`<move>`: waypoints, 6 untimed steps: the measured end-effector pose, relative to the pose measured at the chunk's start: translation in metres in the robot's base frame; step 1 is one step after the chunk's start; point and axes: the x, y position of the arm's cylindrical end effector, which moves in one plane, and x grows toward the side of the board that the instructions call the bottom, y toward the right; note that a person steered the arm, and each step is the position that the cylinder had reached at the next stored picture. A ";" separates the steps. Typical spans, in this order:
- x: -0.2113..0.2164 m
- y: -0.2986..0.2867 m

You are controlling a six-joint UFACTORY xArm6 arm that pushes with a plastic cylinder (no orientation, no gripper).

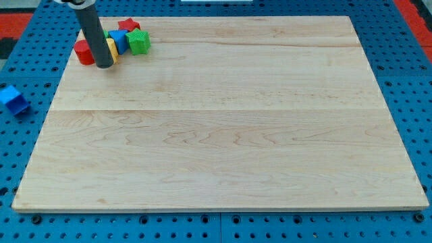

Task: Place your hand vertically under the green star

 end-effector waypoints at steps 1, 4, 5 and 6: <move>-0.009 0.001; 0.031 0.074; 0.031 0.080; 0.031 0.084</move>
